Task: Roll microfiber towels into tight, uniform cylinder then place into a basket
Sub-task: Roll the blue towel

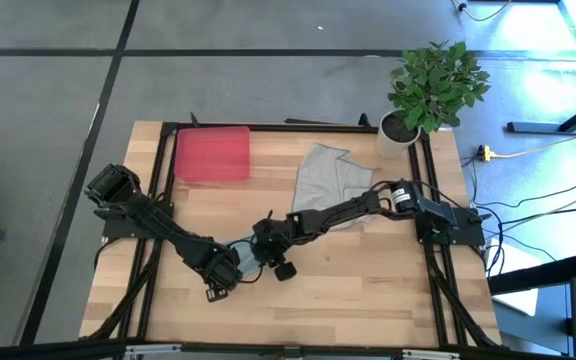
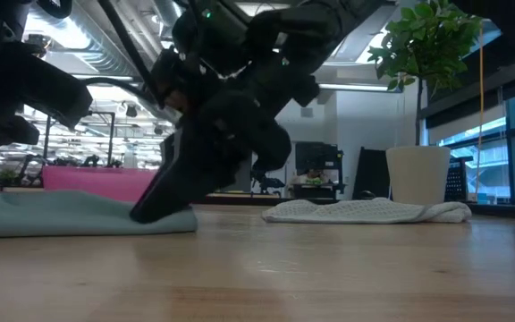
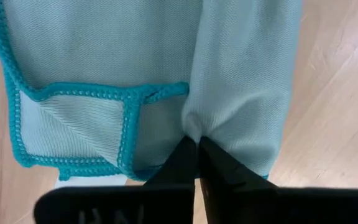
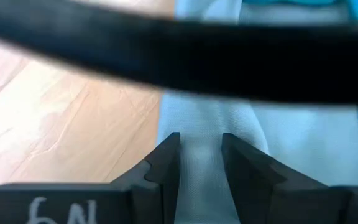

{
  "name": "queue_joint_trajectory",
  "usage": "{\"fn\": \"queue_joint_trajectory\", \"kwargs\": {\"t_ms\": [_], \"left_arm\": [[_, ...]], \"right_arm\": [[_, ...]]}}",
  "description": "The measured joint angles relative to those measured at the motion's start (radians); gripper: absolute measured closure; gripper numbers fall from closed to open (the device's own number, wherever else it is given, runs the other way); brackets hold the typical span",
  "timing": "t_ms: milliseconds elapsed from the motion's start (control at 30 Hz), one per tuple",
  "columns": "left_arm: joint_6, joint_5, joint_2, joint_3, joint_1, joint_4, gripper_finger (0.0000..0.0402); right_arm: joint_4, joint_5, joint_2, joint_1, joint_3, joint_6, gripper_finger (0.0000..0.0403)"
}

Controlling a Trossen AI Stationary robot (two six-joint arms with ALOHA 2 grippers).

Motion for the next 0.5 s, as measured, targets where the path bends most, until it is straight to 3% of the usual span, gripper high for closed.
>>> {"fn": "queue_joint_trajectory", "kwargs": {"t_ms": [167,333,500], "left_arm": [[-0.007,-0.002,0.000,0.000,0.000,0.001,0.0390],[-0.007,-0.004,0.001,-0.001,0.000,-0.002,0.0352],[0.009,0.083,-0.006,0.016,0.030,-0.059,0.0329]], "right_arm": [[-0.006,0.001,0.000,0.000,0.000,0.001,0.0282],[-0.004,0.001,0.000,0.000,0.000,0.004,0.0282],[0.003,0.002,0.002,0.000,0.000,0.010,0.0282]]}}
